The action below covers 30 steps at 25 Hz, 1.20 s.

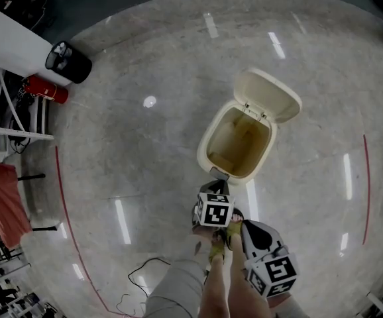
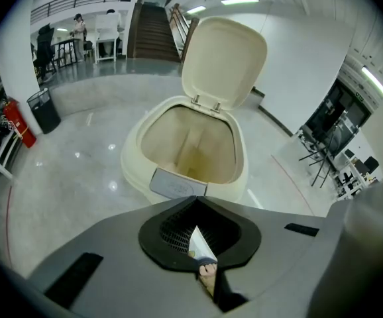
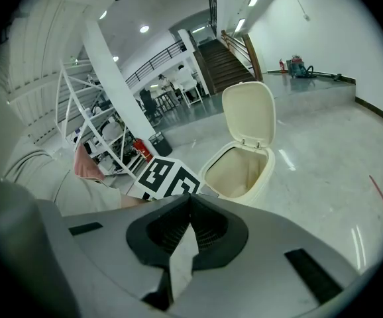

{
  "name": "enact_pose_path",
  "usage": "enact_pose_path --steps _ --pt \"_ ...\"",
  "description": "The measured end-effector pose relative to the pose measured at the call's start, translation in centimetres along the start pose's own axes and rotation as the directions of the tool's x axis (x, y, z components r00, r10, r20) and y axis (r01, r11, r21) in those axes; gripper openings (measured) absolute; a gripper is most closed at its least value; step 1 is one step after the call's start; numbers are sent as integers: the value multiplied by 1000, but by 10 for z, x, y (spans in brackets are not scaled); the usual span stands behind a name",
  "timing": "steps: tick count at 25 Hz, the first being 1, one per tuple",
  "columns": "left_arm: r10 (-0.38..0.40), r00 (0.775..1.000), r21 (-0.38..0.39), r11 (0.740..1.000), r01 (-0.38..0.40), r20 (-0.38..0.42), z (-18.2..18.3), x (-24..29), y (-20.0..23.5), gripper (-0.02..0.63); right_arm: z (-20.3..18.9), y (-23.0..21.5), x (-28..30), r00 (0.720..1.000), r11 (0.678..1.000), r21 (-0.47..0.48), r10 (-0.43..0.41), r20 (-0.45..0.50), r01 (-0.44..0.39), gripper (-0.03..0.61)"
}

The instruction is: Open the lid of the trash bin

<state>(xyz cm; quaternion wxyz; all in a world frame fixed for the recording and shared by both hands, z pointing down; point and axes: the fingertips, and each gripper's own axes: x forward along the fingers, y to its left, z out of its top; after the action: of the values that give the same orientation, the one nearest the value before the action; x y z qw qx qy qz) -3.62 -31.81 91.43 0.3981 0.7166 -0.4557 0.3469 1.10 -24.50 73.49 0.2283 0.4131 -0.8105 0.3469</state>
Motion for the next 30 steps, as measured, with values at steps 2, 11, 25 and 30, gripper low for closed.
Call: enact_pose_path --steps 2,11,25,30 --pt "3 1000 9 1000 -3 -8 0 0 0 3 -1 1 -2 1000 1000 2 -2 3 2 3" --pt "26 999 -3 1000 -26 -25 3 -3 -1 2 -3 7 -11 1000 1000 2 -10 17 10 3" --pt "4 1000 1 1000 -4 -29 -15 -90 -7 2 18 47 -50 997 999 -22 -34 62 36 3" --pt "-14 1000 16 1000 14 -13 -16 -138 -19 2 28 72 -73 996 999 -21 -28 89 30 3"
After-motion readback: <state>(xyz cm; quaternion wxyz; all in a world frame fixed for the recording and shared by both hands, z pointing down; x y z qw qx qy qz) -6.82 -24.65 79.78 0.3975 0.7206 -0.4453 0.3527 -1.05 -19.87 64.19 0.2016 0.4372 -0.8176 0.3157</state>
